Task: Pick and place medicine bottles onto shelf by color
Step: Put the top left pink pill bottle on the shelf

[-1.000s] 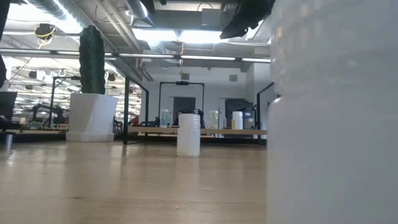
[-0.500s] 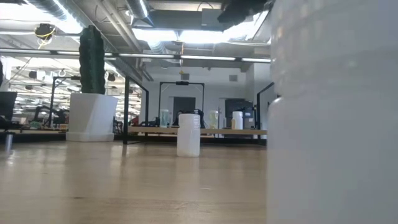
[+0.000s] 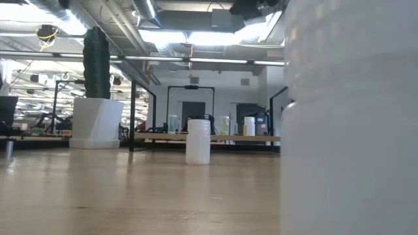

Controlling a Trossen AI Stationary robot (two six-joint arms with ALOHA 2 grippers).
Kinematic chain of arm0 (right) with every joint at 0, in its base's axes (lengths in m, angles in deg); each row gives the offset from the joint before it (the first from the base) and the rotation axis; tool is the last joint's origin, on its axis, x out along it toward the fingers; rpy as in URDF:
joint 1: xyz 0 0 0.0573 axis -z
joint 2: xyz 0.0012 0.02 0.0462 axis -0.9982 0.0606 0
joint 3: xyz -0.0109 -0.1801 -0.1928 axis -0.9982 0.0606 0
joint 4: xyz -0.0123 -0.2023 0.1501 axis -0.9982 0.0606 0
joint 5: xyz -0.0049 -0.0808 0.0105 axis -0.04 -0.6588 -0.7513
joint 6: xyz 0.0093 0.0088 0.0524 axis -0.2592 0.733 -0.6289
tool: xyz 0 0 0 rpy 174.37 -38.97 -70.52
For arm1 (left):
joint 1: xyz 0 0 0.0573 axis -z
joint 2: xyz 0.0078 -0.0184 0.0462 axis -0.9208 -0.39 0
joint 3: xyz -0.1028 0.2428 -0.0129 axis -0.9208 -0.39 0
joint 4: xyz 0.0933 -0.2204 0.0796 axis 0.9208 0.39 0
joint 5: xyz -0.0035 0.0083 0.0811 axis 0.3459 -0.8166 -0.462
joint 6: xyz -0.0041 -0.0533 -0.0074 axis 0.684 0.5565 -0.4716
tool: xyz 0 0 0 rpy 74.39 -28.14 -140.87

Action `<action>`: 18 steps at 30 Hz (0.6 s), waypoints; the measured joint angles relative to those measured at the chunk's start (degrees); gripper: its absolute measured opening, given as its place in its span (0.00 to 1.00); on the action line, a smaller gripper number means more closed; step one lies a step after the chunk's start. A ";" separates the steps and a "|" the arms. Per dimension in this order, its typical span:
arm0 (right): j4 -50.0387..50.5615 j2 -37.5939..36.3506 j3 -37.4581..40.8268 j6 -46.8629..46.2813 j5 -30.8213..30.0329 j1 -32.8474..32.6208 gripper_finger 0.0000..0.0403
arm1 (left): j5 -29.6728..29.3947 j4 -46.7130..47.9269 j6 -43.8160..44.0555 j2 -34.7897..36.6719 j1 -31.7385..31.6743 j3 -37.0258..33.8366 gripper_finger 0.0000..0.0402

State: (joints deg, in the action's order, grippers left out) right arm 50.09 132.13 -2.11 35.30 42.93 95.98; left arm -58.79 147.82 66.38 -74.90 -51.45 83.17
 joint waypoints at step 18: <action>-1.80 0.04 0.00 -3.45 1.38 -0.02 0.59 | 9.12 -6.18 12.38 1.76 2.19 -21.12 0.62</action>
State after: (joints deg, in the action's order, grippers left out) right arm 48.29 132.17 -2.11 31.85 44.31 95.95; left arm -49.67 141.65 78.77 -73.14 -49.26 62.05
